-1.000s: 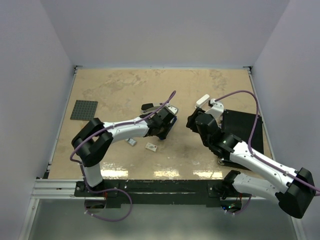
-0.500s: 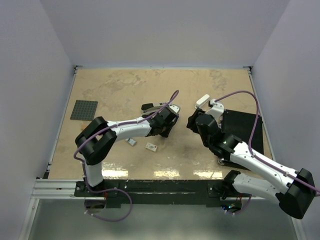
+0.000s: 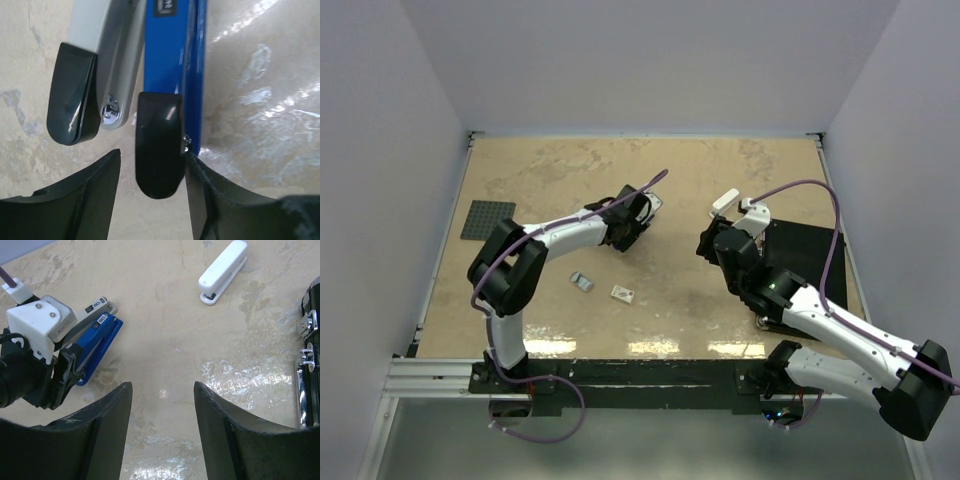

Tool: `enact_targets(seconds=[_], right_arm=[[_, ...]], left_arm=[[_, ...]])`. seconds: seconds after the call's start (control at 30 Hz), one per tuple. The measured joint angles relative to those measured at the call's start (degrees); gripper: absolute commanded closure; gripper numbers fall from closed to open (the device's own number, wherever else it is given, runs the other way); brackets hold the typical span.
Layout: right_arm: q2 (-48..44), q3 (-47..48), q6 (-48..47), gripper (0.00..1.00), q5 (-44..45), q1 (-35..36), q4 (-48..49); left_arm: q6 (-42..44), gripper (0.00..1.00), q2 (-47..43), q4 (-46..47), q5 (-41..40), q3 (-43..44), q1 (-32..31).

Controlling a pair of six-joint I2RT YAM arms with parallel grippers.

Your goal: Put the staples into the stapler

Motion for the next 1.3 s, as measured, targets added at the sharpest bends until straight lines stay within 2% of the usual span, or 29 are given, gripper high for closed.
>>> enact_targets(seconds=[0.03, 0.13, 0.23, 0.37, 0.43, 0.47, 0.53, 0.57, 0.63, 0.7, 0.9, 1.07, 1.3], right_arm=[[0.0, 0.0, -0.1, 0.42, 0.0, 0.0, 0.0], [-0.3, 0.0, -0.8, 0.41, 0.0, 0.0, 0.0], [-0.4, 0.3, -1.6, 0.40, 0.3, 0.0, 0.0], [-0.7, 1.0, -2.9, 0.37, 1.5, 0.0, -0.1], [-1.1, 1.7, -3.7, 0.31, 2.3, 0.0, -0.2], [-1.4, 2.1, -4.2, 0.25, 3.0, -0.1, -0.4], [-2.2, 3.0, -5.3, 0.17, 3.9, -0.3, -0.5], [-2.6, 3.5, -5.9, 0.09, 4.6, -0.3, -0.6], [-3.5, 4.3, -7.0, 0.02, 5.7, -0.4, -0.7], [-4.3, 5.2, -8.4, 0.02, 6.9, -0.4, -0.9], [-5.8, 8.7, -12.6, 0.02, 10.1, -0.4, -1.6], [-7.2, 11.6, -16.6, 0.02, 12.7, -0.4, -1.6], [-8.2, 14.0, -21.7, 0.02, 15.1, -0.4, 0.4]], left_arm=[[1.5, 0.27, 0.3, -0.7, -0.2, 0.3, 0.6], [4.6, 0.13, 0.8, -2.5, -0.8, 1.2, 1.7], [6.1, 0.04, 0.8, -3.6, -1.4, 2.5, 2.4], [5.9, 0.00, -0.1, -3.9, -1.5, 3.5, 2.6], [4.3, 0.00, -2.0, -4.1, -0.6, 3.4, 3.0], [3.6, 0.00, -3.5, -3.7, -0.1, 3.0, 3.3], [0.5, 0.00, -8.7, -1.8, 1.5, 0.6, 4.9], [-0.8, 0.00, -11.4, -0.9, 2.2, -0.7, 5.9], [-4.8, 0.00, -18.6, 1.8, 3.7, -5.0, 9.5], [-9.3, 0.00, -27.1, 4.4, 4.7, -9.6, 14.9], [-19.5, 0.00, -45.0, 7.7, 4.2, -18.3, 27.5], [-22.8, 0.00, -60.1, 8.3, -2.6, -22.1, 29.2], [-20.1, 0.00, -79.4, 16.4, -11.4, -24.4, 29.2]])
